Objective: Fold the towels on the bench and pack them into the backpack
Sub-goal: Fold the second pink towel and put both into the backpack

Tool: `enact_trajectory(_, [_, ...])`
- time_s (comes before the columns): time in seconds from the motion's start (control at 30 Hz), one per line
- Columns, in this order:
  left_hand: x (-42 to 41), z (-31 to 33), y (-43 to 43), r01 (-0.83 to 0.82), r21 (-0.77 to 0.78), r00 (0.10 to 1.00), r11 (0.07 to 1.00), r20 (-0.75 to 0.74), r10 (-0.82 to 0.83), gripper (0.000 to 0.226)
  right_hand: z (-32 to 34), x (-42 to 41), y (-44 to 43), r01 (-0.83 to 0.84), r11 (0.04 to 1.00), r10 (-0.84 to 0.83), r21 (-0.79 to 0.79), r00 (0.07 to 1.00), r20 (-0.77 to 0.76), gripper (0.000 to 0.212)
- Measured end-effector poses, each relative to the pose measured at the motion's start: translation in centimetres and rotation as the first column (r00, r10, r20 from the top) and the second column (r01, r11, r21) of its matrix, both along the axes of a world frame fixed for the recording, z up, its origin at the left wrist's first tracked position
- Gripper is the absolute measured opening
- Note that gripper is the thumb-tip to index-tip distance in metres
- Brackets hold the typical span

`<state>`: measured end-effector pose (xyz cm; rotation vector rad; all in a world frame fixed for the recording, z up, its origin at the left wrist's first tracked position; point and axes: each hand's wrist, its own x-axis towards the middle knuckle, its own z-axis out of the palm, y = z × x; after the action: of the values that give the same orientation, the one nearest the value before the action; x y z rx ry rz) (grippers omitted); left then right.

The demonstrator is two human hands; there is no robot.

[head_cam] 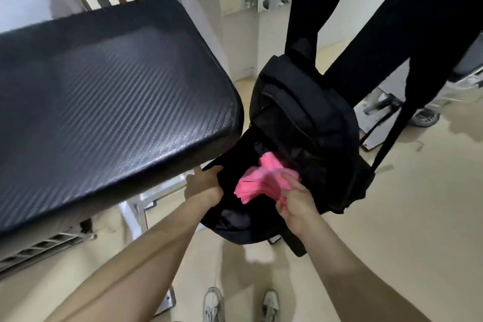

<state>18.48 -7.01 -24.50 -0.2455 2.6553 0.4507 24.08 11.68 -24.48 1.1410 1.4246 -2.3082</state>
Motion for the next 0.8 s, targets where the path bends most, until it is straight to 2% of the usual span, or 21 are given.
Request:
enact_trajectory(0.1, [-1.0, -1.0, 0.8, 0.117, 0.02, 0.992, 0.993, -0.049, -0.116, 0.054, -0.5, -2.4, -1.3, 0.069, 0.998, -0.07, -0.015, 0.992, -0.105, 0.037])
enact_trajectory(0.2, [-1.0, -1.0, 1.2, 0.214, -0.006, 0.972, 0.977, -0.103, -0.213, 0.054, -3.1, -4.5, -1.4, 0.099, 0.99, -0.09, 0.096, 0.992, -0.089, 0.038])
enact_trajectory(0.27, [-0.6, -1.0, 1.1, 0.258, 0.024, 0.962, 0.966, -0.1, -0.254, 0.039, -5.2, -4.5, -1.3, -0.007, 0.983, -0.01, 0.184, 0.995, 0.095, 0.039])
enact_trajectory(0.33, [-0.5, -1.4, 0.7, 0.272, 0.05, 0.962, 0.961, -0.037, -0.271, 0.027, -6.9, -4.0, -1.1, -0.138, 0.951, 0.056, 0.276, 0.957, 0.284, 0.051])
enact_trajectory(0.37, [-0.5, -1.9, 0.6, 0.284, 0.044, 0.959, 0.958, -0.005, -0.284, 0.027, -7.1, -3.7, -1.0, -0.246, 0.896, 0.114, 0.371, 0.933, 0.342, 0.058])
enact_trajectory(0.43, [-0.4, -2.5, 0.3, 0.307, 0.026, 0.951, 0.951, 0.03, -0.308, 0.029, -7.6, -3.5, -0.9, -0.418, 0.725, 0.216, 0.548, 0.893, 0.395, 0.063])
enact_trajectory(0.5, [-0.1, -2.5, 0.1, 0.322, -0.016, 0.947, 0.947, 0.03, -0.321, 0.031, -7.3, -3.5, -1.3, -0.46, 0.686, 0.28, 0.565, 0.882, 0.379, 0.056])
enact_trajectory(0.6, [0.4, -1.8, 0.3, 0.398, -0.073, 0.91, 0.914, -0.095, -0.404, 0.034, -6.1, -3.3, -2.2, -0.483, 0.631, 0.377, 0.607, 0.875, 0.305, 0.036])
enact_trajectory(0.67, [0.8, -0.7, 0.8, 0.445, 0.03, 0.88, 0.895, -0.198, -0.431, 0.033, -4.6, -2.8, -2.7, -0.452, 0.611, 0.438, 0.65, 0.877, 0.199, 0.03])
enact_trajectory(0.8, [2.2, 3.8, 2.1, 0.501, 0.205, 0.838, 0.841, -0.356, -0.413, 0.032, -0.1, -1.5, -2.6, -0.352, 0.67, 0.488, 0.653, 0.873, -0.03, 0.038])
